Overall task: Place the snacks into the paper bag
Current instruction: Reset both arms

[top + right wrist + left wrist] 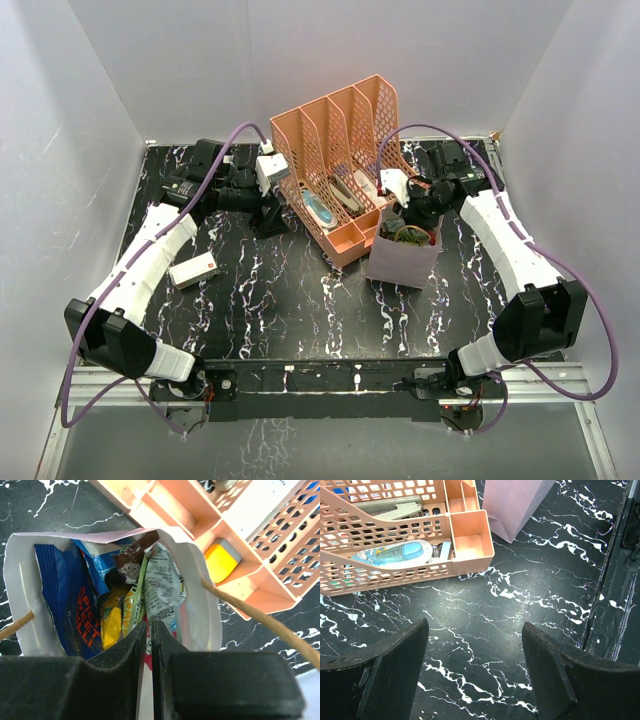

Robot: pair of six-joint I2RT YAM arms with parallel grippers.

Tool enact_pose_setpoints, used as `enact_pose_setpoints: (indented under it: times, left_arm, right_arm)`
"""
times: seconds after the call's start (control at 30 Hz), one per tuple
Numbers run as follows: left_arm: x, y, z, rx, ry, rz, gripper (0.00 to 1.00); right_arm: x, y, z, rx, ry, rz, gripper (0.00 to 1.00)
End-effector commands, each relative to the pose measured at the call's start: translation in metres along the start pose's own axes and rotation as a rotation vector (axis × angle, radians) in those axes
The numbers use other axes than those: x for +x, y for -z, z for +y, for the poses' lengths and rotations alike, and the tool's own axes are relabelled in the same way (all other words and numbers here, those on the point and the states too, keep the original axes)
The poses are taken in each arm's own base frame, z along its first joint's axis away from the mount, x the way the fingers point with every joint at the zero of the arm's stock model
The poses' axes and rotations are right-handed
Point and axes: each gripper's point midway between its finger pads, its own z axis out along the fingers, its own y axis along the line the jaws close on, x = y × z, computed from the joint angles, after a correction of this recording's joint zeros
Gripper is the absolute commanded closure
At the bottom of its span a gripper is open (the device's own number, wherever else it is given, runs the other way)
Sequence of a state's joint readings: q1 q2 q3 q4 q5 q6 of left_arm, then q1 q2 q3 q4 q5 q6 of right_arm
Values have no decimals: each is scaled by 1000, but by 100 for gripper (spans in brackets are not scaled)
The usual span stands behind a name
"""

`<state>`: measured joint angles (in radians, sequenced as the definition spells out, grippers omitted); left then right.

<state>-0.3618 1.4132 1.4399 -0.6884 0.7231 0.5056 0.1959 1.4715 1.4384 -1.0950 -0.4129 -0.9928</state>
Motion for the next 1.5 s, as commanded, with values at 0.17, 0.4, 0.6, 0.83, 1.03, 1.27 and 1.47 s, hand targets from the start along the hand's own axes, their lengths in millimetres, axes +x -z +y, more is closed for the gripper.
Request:
enact_pose_setpoints:
  times: [0.17,0.4,0.6,0.83,1.03,1.27,1.47]
  left_arm:
    - [-14,16,-12,1,-52,-58,26]
    - [-14,20,8,-102,-6,-68,26]
    - [-8,50,74,-427,196,-112,24]
    - [4,96,123,-771,292,-152,11]
    - [7,136,150,-1050,279,-207,2]
    - [-10,157,154,-1144,179,-295,2]
    - [-19,165,152,-1151,196,-315,2]
  right_arm:
    - [5,-7,0,5,-3,-1,87]
    - [-26,21,-15,102,-35,-90,77]
    - [-58,51,-35,245,-189,-210,47]
    - [-81,92,-50,389,-355,-318,18]
    - [-74,107,-68,534,-580,-334,2]
    - [-71,163,-98,824,-680,-437,1]
    - [-58,169,-110,924,-662,-404,2]
